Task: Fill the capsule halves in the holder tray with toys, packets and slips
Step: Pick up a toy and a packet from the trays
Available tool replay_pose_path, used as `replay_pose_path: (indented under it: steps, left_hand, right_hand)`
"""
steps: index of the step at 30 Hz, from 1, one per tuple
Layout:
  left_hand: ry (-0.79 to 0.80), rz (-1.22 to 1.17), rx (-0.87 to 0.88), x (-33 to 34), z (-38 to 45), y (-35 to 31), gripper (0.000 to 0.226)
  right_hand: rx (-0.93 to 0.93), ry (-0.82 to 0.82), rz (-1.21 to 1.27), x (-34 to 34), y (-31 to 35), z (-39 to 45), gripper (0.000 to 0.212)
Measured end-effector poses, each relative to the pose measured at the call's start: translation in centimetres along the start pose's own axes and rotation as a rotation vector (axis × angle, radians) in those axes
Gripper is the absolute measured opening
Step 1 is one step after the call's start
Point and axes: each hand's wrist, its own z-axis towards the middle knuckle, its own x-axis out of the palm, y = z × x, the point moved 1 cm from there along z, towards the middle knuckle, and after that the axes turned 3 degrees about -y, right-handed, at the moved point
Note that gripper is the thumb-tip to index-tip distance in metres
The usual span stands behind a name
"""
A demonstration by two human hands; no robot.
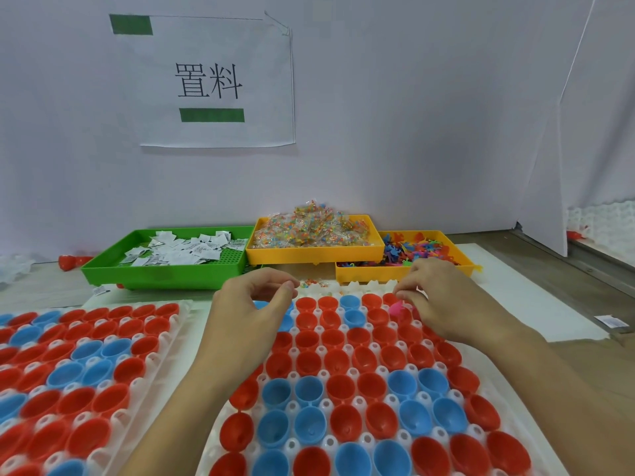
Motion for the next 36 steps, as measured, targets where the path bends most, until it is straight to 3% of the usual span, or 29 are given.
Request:
replay_pose_path:
  steps: [6, 12, 20, 27, 36]
  left_hand:
    - [-0.023, -0.006, 0.011, -0.3, 0.3, 0.2, 0.021]
    - [0.001, -0.019, 0.008, -0.1, 0.3, 0.4, 0.02]
    - [-0.026, -0.043, 0.036, 0.0, 0.5, 0.8, 0.022]
    - [-0.028, -0.045, 0.046, 0.0, 0.5, 0.8, 0.021]
    - [-0.01, -0.028, 0.048, 0.2, 0.2, 0.3, 0.024]
  right_hand:
    - [-0.039, -0.065, 0.061, -1.1, 0.6, 1.1, 0.022]
    - [-0.084, -0.052, 0.156, -1.3, 3.5, 9.1, 0.023]
    - [0.185, 0.077, 0.024, 5.0, 4.1, 16.5, 0.026]
    - [0.222, -0.089, 0.193, 5.5, 3.0, 16.8, 0.014]
    - [0.164, -0.249, 0.473, 1.8, 2.8, 12.2, 0.02]
